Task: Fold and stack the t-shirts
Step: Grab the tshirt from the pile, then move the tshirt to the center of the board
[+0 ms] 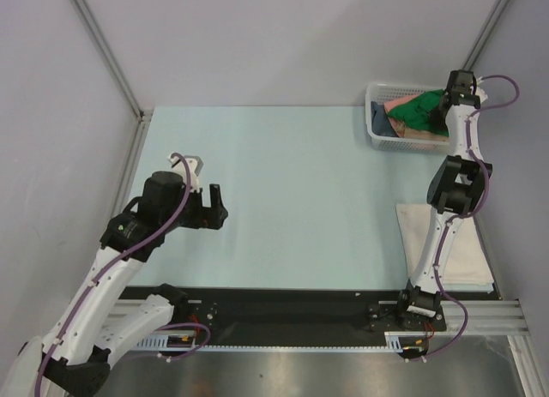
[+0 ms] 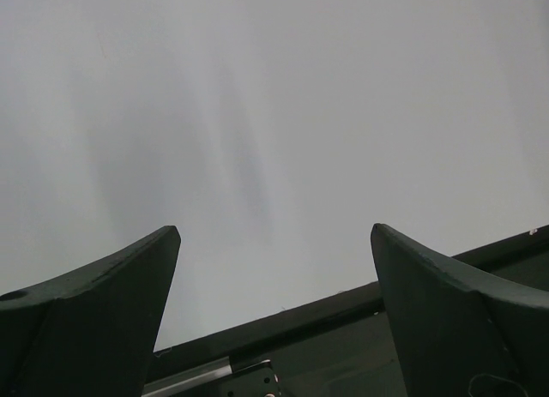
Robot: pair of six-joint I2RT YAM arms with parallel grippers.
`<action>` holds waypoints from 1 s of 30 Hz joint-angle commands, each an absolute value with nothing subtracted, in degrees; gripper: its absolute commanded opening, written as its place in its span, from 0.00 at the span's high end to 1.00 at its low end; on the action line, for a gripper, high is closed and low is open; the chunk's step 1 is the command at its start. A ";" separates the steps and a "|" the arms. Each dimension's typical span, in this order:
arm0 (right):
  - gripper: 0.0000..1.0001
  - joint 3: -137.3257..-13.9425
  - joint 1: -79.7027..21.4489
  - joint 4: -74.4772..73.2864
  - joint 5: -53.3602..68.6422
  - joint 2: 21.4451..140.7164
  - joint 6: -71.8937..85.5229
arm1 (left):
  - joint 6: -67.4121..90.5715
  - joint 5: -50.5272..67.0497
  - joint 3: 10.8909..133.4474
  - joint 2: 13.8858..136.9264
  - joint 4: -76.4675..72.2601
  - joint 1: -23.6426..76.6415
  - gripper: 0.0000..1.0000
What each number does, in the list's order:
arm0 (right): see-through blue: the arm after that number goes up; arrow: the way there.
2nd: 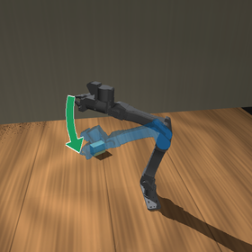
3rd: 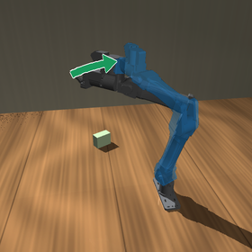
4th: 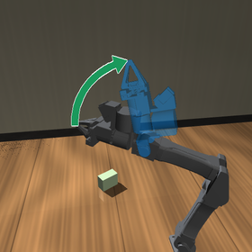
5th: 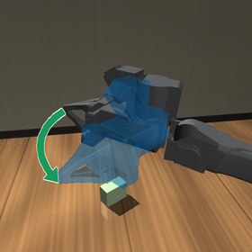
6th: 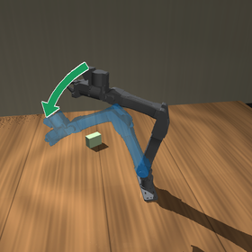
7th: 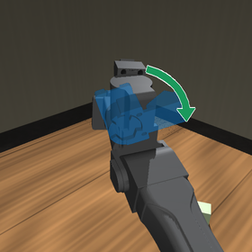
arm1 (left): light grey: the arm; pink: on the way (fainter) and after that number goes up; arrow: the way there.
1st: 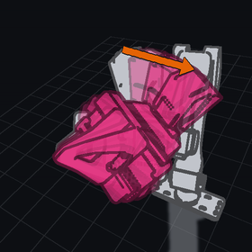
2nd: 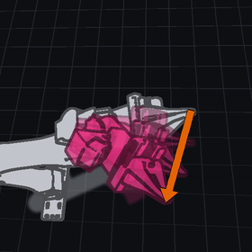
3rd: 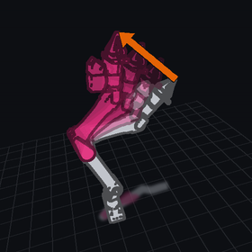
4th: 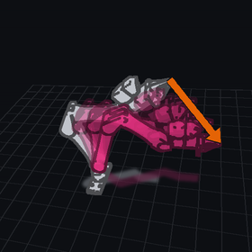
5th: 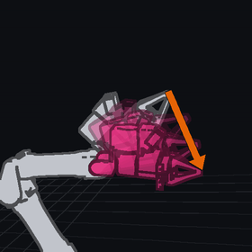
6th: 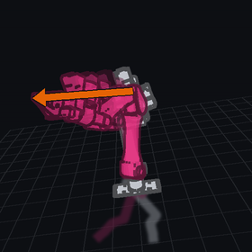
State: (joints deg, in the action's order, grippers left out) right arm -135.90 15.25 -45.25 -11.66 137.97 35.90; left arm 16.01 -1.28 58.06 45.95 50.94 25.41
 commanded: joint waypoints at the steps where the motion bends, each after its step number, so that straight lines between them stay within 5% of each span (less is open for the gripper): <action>1: 0.74 -141.06 15.38 -43.07 -12.92 139.31 35.16 | 14.50 -2.46 60.29 46.40 50.27 26.02 0.00; 6: 1.00 -144.22 15.56 -43.42 -12.04 136.85 35.94 | 15.11 -2.46 61.87 47.55 50.10 26.02 0.00; 17: 1.00 -147.39 10.03 -39.73 -10.63 116.30 35.86 | 18.28 -2.90 67.50 50.54 51.68 26.28 0.00; 22: 1.00 -145.47 -0.33 -39.55 -12.91 105.22 33.32 | 21.62 -1.58 69.42 51.94 55.19 26.37 0.00; 25: 1.00 -140.64 -10.41 -39.20 -15.63 97.69 31.46 | 24.69 -2.98 72.75 52.99 58.44 26.19 0.00; 29: 1.00 -116.03 -23.61 -37.10 -16.25 85.90 31.03 | 29.34 -3.86 75.06 52.57 62.04 26.19 0.00; 30: 0.93 -109.75 -25.90 -36.74 -16.35 83.00 31.81 | 32.05 -3.95 74.88 51.69 62.40 26.10 0.00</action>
State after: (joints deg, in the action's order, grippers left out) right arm -122.89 -22.09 -35.81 -13.08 86.37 32.45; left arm 25.45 -2.68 72.25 53.49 59.11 25.87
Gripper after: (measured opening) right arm 0.060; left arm 0.996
